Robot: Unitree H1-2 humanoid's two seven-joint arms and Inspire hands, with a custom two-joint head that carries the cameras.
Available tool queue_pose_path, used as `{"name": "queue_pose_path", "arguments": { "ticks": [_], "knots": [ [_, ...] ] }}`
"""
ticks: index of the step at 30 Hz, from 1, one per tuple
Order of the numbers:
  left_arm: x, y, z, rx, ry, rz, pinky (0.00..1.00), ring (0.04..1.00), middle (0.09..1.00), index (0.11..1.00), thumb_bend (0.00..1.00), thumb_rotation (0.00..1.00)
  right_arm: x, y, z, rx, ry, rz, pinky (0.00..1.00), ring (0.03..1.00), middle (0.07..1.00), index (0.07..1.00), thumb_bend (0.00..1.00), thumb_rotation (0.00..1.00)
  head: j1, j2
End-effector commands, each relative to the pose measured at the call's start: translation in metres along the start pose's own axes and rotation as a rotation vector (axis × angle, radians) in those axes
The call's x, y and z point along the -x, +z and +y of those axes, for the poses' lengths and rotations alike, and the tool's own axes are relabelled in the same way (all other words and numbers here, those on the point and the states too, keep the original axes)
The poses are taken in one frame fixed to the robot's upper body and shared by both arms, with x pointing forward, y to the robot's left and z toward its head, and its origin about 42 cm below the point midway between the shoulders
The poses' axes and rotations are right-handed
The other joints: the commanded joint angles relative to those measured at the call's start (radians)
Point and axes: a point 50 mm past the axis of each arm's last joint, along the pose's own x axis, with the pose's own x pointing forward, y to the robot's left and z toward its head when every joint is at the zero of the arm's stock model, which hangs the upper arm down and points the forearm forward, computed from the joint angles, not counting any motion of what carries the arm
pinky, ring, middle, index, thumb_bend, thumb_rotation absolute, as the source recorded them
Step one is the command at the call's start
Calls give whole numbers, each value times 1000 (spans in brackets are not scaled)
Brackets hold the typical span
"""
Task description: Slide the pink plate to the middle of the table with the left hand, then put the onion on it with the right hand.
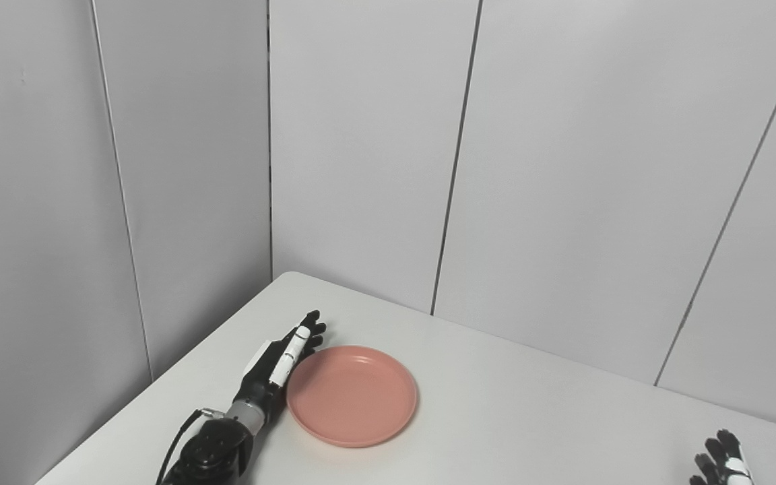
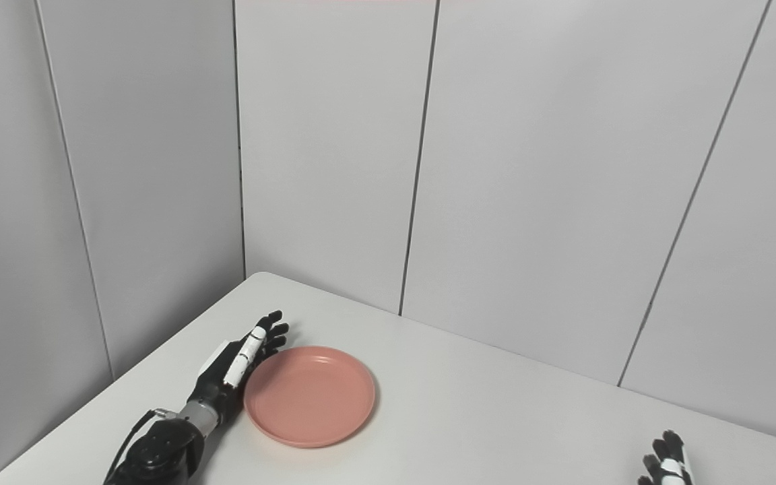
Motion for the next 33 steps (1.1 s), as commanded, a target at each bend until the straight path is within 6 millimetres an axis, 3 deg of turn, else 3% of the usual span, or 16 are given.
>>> {"name": "queue_pose_path", "arguments": {
  "ticks": [1,12,33],
  "knots": [
    [-11,12,-24,17,-85,-25,970,949,941,938,624,1000,-10,13,3,-3,16,-79,1000,1000,1000,1000,140,1000,-1,2],
    [-13,4,-33,33,-122,-23,953,947,949,943,618,1000,-19,-9,-2,-8,11,-87,1000,1000,1000,1000,291,1000,-100,30],
    [-15,-6,-40,50,-210,-3,958,952,950,945,620,1000,-26,-20,15,10,-2,-110,1000,1000,1000,1000,438,928,-315,87]
  ]
}}
